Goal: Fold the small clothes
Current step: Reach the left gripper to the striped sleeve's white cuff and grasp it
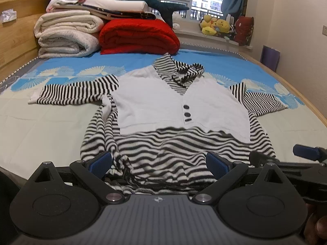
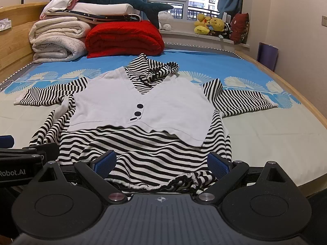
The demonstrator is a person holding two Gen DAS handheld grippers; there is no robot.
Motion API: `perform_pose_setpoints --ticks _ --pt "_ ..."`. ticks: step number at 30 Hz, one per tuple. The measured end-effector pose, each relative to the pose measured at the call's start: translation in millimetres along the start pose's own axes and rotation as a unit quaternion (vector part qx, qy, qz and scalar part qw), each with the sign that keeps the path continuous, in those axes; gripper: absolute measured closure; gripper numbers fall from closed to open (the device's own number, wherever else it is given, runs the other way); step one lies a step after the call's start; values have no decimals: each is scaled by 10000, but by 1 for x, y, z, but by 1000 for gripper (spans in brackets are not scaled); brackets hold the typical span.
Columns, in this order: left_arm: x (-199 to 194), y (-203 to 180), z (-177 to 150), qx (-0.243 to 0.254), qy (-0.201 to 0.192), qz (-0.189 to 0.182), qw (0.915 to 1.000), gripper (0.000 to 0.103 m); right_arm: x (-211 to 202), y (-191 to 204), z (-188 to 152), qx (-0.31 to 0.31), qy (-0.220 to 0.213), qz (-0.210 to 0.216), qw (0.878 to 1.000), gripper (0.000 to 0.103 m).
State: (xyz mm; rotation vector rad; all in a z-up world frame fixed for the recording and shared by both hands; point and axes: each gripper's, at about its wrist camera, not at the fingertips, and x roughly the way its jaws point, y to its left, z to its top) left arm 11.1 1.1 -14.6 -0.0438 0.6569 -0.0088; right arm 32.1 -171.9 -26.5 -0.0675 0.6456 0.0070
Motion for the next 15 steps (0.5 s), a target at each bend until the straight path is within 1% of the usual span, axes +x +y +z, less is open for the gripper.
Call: perform_pose_setpoints --ticks 4,6,8,10,13,15 --pt "-7 3 18 169 -126 43 9998 4 0 0 0 32 -4 -21 10000 8" --pt "-9 4 34 276 -187 60 9994 7 1 -2 0 91 -1 -30 10000 8" --pt "-8 8 55 285 -277 5 9992 15 1 -3 1 138 -5 -30 9999 8" --pt "-1 14 81 275 -383 -26 9989 20 2 -4 1 154 -41 -38 9999 9" --pt "16 27 120 107 -572 61 9983 21 -2 -10 7 193 -190 -30 9996 11" --pt "34 39 146 -33 -677 193 9975 24 -8 -15 12 223 -348 -68 9991 11"
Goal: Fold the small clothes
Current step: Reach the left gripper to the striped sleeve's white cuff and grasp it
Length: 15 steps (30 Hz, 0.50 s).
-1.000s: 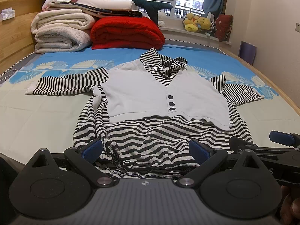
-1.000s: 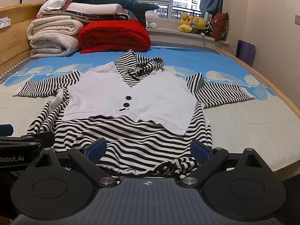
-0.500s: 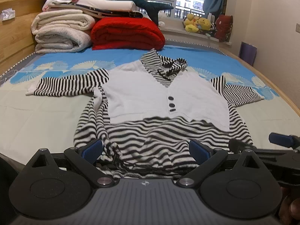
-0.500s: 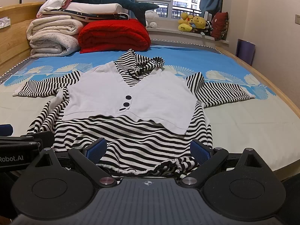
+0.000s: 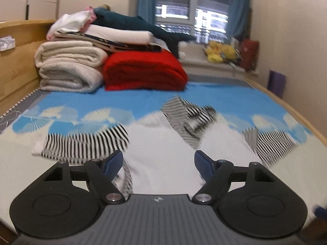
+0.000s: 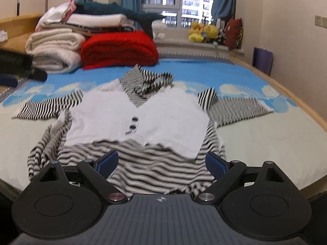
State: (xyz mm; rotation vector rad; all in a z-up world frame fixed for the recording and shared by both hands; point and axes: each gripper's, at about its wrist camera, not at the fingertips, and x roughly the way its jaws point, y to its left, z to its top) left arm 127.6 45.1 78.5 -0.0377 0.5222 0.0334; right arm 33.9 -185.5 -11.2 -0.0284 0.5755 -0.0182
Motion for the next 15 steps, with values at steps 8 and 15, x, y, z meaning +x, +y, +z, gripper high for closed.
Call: perform_pose_setpoints --ticks 8,15 --pt "106 64 78 -656 89 320 9973 53 5 -13 70 53 -516 354 9980 10" --pt "182 135 74 -787 459 765 9929 59 55 16 162 -119 -1060 846 9907 10"
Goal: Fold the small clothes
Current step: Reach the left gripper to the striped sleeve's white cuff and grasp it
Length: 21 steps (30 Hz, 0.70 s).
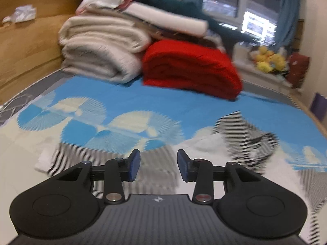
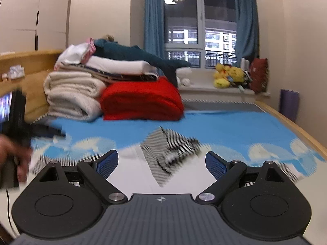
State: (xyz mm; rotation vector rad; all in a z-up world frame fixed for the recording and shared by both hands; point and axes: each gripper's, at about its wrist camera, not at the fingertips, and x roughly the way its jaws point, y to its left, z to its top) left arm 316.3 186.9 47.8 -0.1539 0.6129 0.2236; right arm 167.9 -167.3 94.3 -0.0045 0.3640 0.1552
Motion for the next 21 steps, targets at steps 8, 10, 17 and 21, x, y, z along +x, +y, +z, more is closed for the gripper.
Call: perform_pose_setpoints --ticks 8,10,17,21 --pt "53 63 -19 -424 543 480 9965 60 102 19 36 -355 -3 221 9991 10" --pt "66 78 -24 -698 737 527 9934 60 122 13 27 -247 13 208 9995 10" --pt "99 151 -26 -1724 843 1154 9746 60 171 12 -4 -306 679 114 9972 10" --pt "111 207 -35 -2653 1002 1411 9485 60 181 23 4 -436 637 339 9964 11"
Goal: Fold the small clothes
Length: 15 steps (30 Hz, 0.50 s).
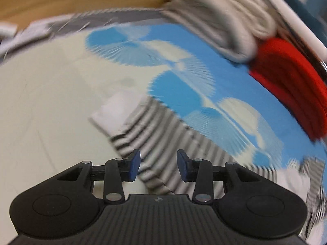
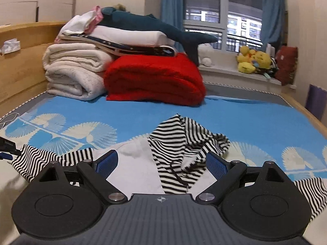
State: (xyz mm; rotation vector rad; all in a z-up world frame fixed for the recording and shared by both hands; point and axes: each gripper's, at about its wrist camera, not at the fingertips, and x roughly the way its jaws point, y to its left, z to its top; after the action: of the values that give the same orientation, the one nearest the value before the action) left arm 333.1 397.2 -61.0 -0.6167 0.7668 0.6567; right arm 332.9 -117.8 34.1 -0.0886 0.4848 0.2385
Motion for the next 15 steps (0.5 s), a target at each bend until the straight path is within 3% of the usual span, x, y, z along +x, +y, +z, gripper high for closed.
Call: perform_pose_setpoints --ticks 2,7,9,10,11,13,15 --pt "11 18 8 -306 138 30 9994 60 5 0 0 -72 -6 45 10000 17" --pt "35 44 18 -705 364 85 9968 60 22 -14 -1 26 163 33 9999 46" --pt "46 46 17 -719 458 87 9963 61 27 -20 -3 173 256 41 9995 47" --pt "50 47 16 -721 504 38 9961 75 28 -22 -4 245 302 34 9992 47" --pt "52 47 14 -691 538 16 9962 96 30 -25 -6 296 359 20 9989 47" --pt "48 41 12 -600 489 86 9970 102 34 -28 -7 358 465 -7 9983 47" --pt "25 26 14 -425 182 17 9989 103 34 -30 -8 416 525 -31 9977 47"
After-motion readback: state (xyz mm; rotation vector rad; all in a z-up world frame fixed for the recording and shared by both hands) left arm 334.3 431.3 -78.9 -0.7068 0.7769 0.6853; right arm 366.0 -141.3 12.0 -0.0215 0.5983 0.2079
